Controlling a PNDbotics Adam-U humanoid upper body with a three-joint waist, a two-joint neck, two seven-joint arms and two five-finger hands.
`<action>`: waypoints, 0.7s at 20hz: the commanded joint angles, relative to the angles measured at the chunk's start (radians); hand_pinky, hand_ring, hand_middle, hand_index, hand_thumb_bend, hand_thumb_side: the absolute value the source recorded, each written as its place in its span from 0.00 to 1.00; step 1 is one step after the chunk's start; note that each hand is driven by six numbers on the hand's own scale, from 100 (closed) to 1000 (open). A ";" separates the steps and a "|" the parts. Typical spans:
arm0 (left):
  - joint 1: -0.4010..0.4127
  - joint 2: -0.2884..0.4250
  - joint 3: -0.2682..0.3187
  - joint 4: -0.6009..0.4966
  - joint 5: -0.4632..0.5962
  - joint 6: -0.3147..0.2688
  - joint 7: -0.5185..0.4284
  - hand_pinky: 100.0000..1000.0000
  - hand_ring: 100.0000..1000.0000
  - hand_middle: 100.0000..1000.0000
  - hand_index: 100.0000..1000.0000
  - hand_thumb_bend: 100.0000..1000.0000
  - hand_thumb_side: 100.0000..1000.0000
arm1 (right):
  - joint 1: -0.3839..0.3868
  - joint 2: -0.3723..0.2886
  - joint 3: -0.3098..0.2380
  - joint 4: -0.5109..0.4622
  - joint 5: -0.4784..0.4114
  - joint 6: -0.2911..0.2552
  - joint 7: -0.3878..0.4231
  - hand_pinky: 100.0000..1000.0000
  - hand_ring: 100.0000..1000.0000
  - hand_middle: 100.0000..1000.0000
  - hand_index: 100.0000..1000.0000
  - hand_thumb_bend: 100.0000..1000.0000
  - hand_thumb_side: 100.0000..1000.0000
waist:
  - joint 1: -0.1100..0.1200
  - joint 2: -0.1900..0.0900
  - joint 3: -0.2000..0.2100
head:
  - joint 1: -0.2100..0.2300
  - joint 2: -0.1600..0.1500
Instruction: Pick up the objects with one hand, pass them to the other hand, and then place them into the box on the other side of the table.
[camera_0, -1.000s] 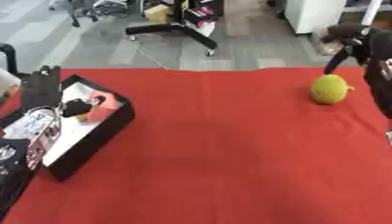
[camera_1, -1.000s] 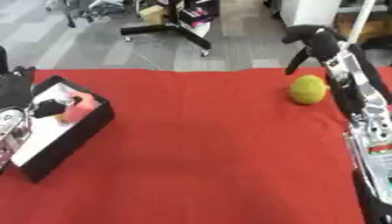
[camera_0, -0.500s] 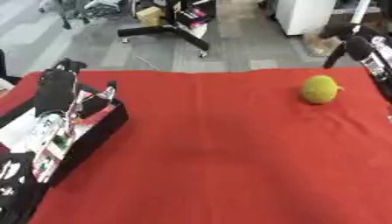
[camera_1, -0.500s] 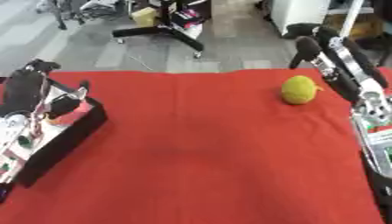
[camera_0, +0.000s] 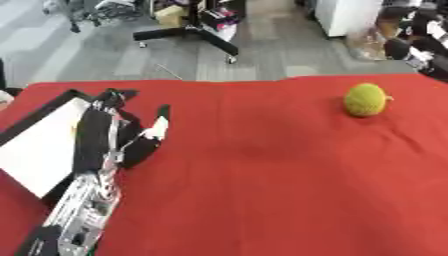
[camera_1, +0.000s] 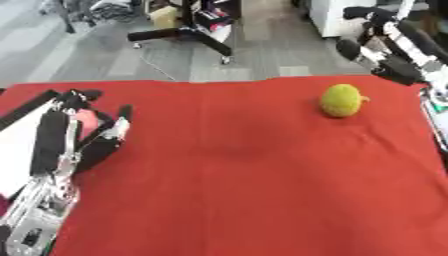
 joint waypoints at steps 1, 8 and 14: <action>0.010 -0.035 -0.041 -0.104 0.055 -0.055 0.023 0.77 0.60 0.59 0.72 0.32 0.78 | -0.039 -0.028 -0.013 0.074 0.055 0.015 -0.012 0.94 0.48 0.86 0.94 0.64 1.00 | -0.003 -0.008 0.015 | -0.023 -0.022; 0.069 -0.025 -0.037 -0.297 0.173 -0.166 -0.083 0.77 0.59 0.58 0.72 0.32 0.79 | -0.078 -0.004 0.001 0.267 0.173 0.044 -0.057 0.93 0.53 0.88 0.96 0.62 1.00 | -0.006 0.003 0.053 | -0.070 -0.021; 0.073 -0.010 -0.004 -0.337 0.260 -0.180 -0.166 0.77 0.59 0.58 0.72 0.31 0.80 | -0.086 -0.005 0.029 0.408 0.260 0.087 -0.134 0.93 0.61 0.89 0.98 0.61 1.00 | -0.013 0.005 0.065 | -0.084 -0.012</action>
